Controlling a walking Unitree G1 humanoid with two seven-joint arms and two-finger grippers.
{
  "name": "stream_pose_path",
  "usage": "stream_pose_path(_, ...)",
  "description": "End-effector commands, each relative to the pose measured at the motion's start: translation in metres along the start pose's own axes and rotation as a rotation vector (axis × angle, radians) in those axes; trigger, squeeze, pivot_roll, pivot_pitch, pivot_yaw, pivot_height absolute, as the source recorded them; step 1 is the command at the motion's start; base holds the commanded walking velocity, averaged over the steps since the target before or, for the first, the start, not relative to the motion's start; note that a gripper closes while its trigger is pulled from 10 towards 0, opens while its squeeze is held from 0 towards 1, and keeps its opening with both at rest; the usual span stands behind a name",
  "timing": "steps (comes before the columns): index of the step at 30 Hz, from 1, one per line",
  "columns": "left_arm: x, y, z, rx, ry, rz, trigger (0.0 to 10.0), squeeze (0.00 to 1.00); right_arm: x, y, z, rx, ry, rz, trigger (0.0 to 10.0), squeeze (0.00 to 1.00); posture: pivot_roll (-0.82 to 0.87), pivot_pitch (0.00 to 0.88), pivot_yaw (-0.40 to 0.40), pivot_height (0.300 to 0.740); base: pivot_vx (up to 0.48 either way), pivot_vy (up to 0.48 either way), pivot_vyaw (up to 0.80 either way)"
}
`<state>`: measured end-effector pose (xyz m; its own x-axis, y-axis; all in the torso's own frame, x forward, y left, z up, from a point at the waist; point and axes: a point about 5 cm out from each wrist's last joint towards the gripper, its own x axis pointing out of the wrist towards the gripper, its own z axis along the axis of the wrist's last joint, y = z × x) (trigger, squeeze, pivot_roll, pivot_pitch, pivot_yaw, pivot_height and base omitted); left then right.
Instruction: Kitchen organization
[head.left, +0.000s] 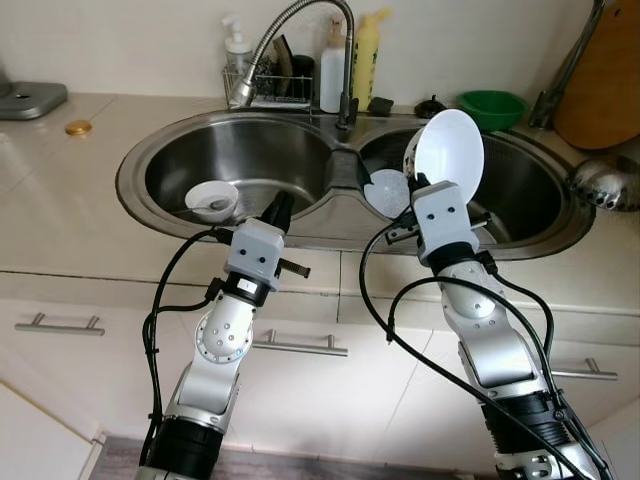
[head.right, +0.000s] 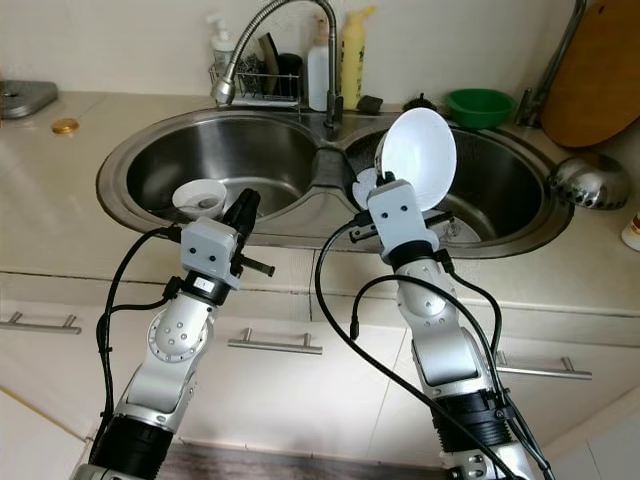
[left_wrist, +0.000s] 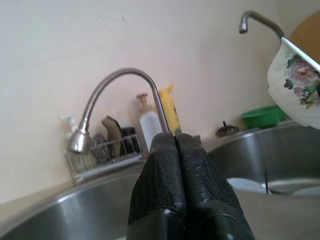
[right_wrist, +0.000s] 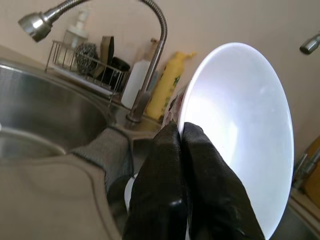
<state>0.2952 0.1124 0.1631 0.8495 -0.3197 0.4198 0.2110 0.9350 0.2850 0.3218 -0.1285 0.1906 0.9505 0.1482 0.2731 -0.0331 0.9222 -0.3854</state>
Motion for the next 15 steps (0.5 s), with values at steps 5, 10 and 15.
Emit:
stream_pose_path(5,0.0015,0.0008,0.0041,0.001,-0.023,-0.002,10.0,0.00,0.0004,-0.0034,0.0076,-0.003,-0.040,-0.017,10.0,0.00,-0.07,0.000,-0.032,0.740,0.086,0.000,0.00)
stream_pose_path(10,0.0007,-0.0004,0.0049,-0.008,-0.030,-0.006,10.0,0.00,-0.0003,-0.0030,0.0074,-0.003,-0.039,-0.018,10.0,0.00,-0.07,0.000,-0.029,0.740,0.000,0.000,0.00)
stream_pose_path(15,0.0008,-0.0003,0.0049,-0.010,-0.027,-0.005,10.0,0.00,-0.0009,-0.0029,0.0073,-0.003,-0.038,-0.019,10.0,0.00,-0.07,0.000,-0.029,0.740,0.000,0.000,0.00)
